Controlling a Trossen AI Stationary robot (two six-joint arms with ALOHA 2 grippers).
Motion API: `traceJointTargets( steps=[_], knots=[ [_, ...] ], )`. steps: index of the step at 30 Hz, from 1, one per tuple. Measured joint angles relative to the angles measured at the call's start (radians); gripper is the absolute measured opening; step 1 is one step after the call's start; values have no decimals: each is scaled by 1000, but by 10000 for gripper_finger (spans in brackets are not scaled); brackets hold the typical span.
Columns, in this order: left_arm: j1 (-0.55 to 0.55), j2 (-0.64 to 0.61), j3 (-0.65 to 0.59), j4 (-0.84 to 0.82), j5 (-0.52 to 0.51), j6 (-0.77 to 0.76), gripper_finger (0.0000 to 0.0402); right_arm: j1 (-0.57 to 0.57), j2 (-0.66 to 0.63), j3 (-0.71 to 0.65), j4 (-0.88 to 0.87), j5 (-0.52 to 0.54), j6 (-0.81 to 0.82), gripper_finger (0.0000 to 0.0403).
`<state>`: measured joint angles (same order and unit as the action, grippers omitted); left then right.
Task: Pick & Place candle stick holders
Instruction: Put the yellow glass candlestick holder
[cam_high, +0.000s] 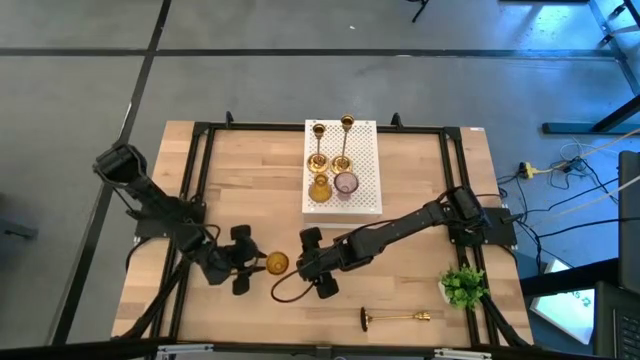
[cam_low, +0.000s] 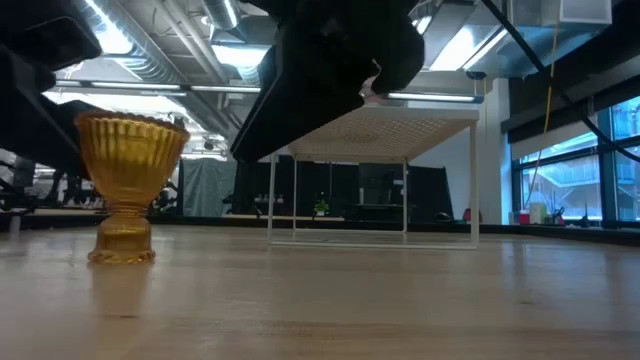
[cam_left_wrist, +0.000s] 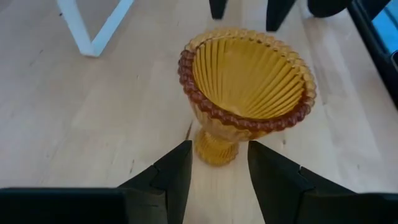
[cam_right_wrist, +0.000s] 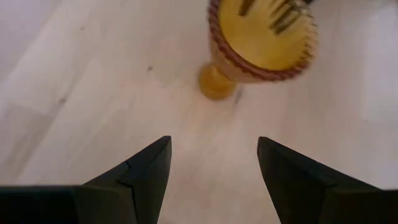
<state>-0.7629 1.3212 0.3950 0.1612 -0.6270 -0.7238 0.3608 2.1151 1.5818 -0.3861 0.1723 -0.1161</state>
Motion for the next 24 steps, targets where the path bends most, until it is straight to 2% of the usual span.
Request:
traceJointTargets(
  steps=[9, 15, 24],
  knots=[
    [68, 1, 0, 24, 89, 38, 148, -1, 0, 0, -41, -16, 25, 240],
    [106, 1, 0, 84, 125, 108, 148, -2, 0, 0, -99, 62, 53, 240],
    [176, 1, 0, 106, 216, 152, 148, -2, 0, 0, -155, 78, 105, 240]
  ],
)
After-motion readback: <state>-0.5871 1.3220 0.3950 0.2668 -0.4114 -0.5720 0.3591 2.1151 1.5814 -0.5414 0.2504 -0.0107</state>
